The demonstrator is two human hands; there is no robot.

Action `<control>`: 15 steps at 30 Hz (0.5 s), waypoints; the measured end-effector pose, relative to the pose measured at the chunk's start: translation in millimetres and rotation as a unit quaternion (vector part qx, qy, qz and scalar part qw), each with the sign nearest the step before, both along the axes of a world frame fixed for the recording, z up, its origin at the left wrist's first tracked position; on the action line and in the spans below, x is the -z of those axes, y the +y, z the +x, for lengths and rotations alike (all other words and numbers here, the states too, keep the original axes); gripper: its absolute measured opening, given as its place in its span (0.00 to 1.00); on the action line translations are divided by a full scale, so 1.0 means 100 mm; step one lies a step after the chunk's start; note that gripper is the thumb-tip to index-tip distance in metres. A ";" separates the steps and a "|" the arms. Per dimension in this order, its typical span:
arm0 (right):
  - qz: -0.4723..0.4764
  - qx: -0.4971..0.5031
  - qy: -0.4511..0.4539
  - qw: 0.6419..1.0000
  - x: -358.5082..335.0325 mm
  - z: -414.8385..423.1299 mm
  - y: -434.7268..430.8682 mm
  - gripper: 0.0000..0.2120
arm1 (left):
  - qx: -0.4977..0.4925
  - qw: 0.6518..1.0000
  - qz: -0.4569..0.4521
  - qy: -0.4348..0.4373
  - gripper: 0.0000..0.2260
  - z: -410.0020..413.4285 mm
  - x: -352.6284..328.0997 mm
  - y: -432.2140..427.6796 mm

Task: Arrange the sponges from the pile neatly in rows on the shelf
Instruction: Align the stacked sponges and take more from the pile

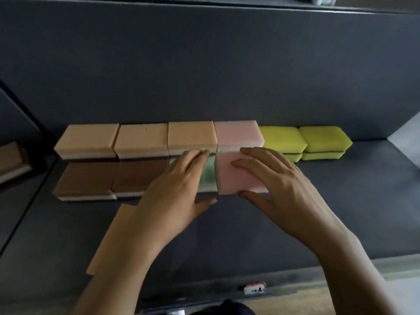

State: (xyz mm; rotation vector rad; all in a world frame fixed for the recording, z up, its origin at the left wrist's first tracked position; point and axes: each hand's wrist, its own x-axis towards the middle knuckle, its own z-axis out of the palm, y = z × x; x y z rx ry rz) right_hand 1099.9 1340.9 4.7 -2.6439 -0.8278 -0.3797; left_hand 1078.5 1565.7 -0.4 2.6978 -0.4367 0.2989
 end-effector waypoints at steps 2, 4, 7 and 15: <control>0.005 0.002 0.001 1.000 0.01 0.04 -0.02 0.27 | -0.006 1.000 0.006 -0.015 0.35 0.04 0.00 0.01; 0.007 0.002 0.000 1.000 0.02 0.08 -0.03 0.26 | -0.008 1.000 0.009 -0.026 0.31 0.09 0.00 0.00; 0.007 0.006 0.005 1.000 0.03 0.12 -0.04 0.27 | -0.007 1.000 0.021 -0.023 0.28 0.17 -0.01 -0.01; 0.002 0.017 0.012 1.000 0.07 0.25 -0.04 0.27 | -0.005 0.999 0.045 0.001 0.27 0.31 0.01 -0.02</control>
